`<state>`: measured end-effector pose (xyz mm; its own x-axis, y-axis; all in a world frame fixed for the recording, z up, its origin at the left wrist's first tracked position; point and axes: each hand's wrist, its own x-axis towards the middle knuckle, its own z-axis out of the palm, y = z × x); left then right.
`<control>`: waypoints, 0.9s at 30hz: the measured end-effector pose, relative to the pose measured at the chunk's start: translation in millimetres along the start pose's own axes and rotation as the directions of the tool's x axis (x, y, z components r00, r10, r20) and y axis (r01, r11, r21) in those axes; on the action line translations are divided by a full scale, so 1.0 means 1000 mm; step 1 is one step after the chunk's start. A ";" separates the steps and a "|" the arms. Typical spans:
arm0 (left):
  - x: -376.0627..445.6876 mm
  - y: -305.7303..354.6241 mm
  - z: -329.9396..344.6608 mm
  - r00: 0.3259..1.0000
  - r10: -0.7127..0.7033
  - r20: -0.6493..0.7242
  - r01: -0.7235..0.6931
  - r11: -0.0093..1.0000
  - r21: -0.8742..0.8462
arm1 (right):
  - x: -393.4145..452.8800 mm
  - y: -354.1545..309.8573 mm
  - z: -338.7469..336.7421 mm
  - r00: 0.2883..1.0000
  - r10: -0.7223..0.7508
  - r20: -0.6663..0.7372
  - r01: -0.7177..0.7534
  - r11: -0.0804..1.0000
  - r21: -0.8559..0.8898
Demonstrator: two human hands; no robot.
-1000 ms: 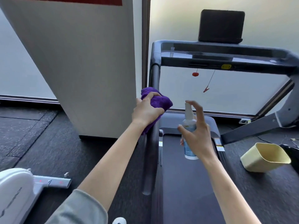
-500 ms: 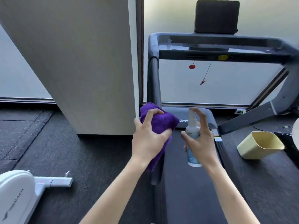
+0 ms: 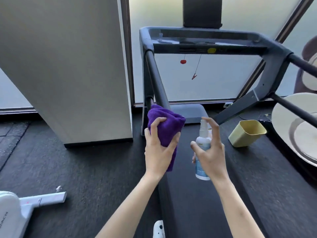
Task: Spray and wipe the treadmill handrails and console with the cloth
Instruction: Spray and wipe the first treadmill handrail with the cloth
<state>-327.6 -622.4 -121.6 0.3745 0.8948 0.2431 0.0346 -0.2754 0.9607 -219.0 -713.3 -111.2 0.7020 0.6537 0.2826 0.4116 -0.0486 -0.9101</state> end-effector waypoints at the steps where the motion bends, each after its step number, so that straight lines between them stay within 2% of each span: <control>1: 0.004 0.001 -0.003 1.000 -0.012 0.025 0.013 0.998 -0.057 | -0.008 0.000 0.000 1.000 -0.003 -0.015 0.003 1.000 -0.018; 5: 0.019 0.004 -0.032 0.998 -0.031 0.048 0.044 0.955 -0.294 | -0.050 0.003 0.001 0.992 -0.063 -0.108 0.041 0.981 -0.191; 8: 0.012 -0.004 -0.061 1.000 0.012 0.012 -0.007 0.944 -0.330 | -0.079 0.007 0.008 0.983 -0.142 -0.117 0.099 0.945 -0.313; 12: -0.004 -0.015 -0.082 0.999 0.051 -0.008 -0.052 0.954 -0.294 | -0.086 0.010 0.021 0.983 -0.141 -0.121 0.081 0.911 -0.405; 14: -0.015 -0.019 -0.089 0.997 0.063 -0.043 -0.073 0.955 -0.287 | -0.083 0.012 0.027 0.981 -0.138 -0.139 0.073 0.916 -0.394; 19: -0.037 -0.027 -0.098 0.988 0.003 -0.156 -0.050 0.954 -0.296 | -0.076 0.019 0.031 0.977 -0.150 -0.148 0.078 0.910 -0.406; 24: -0.031 -0.011 -0.051 0.988 0.044 -0.146 -0.070 0.981 -0.181 | -0.068 0.027 0.017 0.986 -0.121 -0.112 0.070 0.922 -0.380; 27: -0.009 0.010 -0.006 0.988 0.111 -0.111 -0.111 0.994 0.009 | -0.060 0.030 0.008 0.990 -0.098 -0.103 0.054 0.929 -0.365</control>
<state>-335.9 -631.0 -113.2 0.2705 0.8921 0.3618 0.0013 -0.3761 0.9266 -253.6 -748.2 -158.4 0.7141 0.5745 0.4000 0.6327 -0.2852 -0.7200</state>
